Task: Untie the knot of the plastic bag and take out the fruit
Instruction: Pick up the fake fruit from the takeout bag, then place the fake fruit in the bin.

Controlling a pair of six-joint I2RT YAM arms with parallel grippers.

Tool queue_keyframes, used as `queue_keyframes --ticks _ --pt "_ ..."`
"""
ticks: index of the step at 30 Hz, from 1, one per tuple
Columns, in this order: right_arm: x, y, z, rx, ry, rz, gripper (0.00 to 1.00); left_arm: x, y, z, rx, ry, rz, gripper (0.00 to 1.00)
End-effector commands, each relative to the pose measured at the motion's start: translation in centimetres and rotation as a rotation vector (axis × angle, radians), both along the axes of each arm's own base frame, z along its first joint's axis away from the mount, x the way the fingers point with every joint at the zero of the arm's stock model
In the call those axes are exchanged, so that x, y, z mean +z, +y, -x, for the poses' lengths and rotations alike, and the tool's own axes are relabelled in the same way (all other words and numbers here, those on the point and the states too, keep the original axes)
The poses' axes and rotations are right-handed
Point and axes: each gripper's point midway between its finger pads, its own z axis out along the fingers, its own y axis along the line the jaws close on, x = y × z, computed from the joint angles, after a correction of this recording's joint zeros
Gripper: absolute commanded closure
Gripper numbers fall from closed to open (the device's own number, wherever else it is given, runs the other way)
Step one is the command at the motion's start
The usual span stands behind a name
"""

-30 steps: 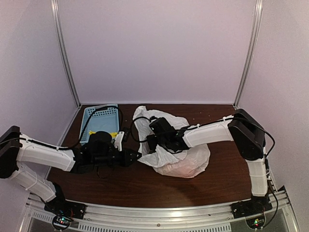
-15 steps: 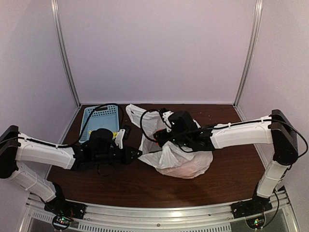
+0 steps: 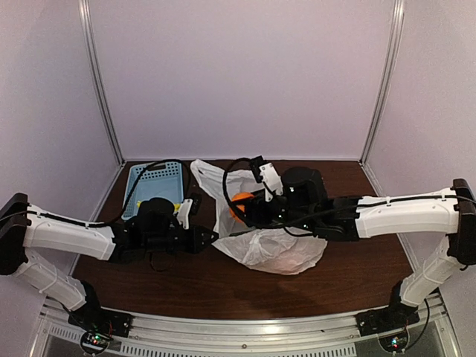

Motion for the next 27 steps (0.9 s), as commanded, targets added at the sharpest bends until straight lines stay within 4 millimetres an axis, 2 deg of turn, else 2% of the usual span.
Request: queue_keyframes --ticks 1,5,8,10,12,14,18,21,24,27 --pt "5.4 0.3 0.0 0.002 -0.080 -0.114 0.47 1.7 -0.7 -0.5 -0.002 -0.036 0.032 1.00" --pt "9.5 0.4 0.4 0.022 -0.133 -0.205 0.46 1.9 -0.5 -0.6 0.008 -0.037 0.027 1.00" --pt "11.1 0.4 0.4 0.021 -0.156 -0.231 0.46 2.4 -0.3 -0.7 0.016 -0.043 0.021 1.00" --pt "10.9 0.5 -0.2 -0.004 -0.160 -0.208 0.46 3.2 0.1 -0.6 0.022 -0.056 0.010 0.80" --pt "10.5 0.8 -0.8 -0.024 -0.155 -0.180 0.46 4.4 1.1 -0.7 0.051 -0.075 0.000 0.50" --pt "10.4 1.4 -1.0 -0.019 -0.149 -0.178 0.46 5.8 2.6 -1.1 0.110 -0.109 -0.027 0.31" --pt "10.9 2.8 -1.3 0.002 -0.149 -0.185 0.46 7.5 6.1 -1.1 0.160 -0.133 -0.121 0.09" --pt "10.7 3.9 -1.8 -0.004 -0.143 -0.166 0.46 8.7 9.2 -1.9 0.196 -0.128 -0.177 0.03" --pt "10.2 5.2 -2.4 -0.003 -0.130 -0.143 0.46 10.1 13.3 -3.7 0.256 -0.152 -0.208 0.03" --pt "9.1 7.0 -2.6 0.010 -0.118 -0.111 0.46 11.5 16.6 -5.0 0.289 -0.180 -0.231 0.03"
